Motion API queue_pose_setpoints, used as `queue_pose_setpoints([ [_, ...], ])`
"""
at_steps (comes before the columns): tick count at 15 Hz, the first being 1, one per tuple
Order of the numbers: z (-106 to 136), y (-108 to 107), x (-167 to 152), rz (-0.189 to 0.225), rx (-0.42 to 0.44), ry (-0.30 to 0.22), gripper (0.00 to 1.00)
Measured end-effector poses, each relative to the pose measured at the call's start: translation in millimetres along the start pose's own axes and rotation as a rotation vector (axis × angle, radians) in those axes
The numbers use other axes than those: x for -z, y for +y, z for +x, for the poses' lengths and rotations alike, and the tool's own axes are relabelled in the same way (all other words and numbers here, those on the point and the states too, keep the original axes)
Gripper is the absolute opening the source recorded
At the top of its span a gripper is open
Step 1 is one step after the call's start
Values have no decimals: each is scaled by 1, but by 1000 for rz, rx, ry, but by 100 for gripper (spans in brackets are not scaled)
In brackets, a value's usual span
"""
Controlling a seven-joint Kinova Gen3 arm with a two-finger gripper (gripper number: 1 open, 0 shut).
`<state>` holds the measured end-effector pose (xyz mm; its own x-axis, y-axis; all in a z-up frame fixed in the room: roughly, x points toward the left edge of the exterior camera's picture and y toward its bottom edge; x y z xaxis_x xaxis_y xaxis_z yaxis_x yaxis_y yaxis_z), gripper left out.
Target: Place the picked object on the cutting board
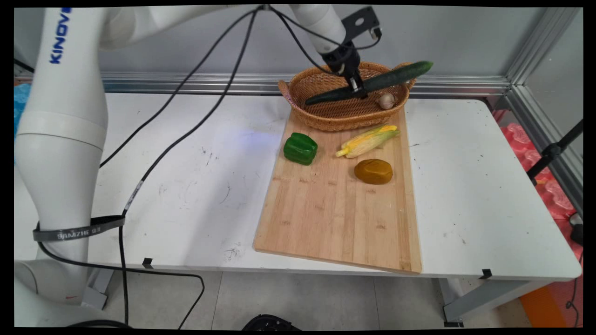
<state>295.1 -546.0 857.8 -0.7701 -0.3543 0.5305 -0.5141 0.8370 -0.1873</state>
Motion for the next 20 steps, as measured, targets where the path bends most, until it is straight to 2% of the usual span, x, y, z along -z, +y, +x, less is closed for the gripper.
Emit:
queue_pose_setpoints([
  [4, 10, 15, 35, -7, -19, 27, 0],
  [9, 15, 46, 80, -49, -61, 44, 0],
  [15, 0, 91, 122, -135, -155, 26, 0],
  [20, -15, 122, 141, -179, -165, 0, 0],
])
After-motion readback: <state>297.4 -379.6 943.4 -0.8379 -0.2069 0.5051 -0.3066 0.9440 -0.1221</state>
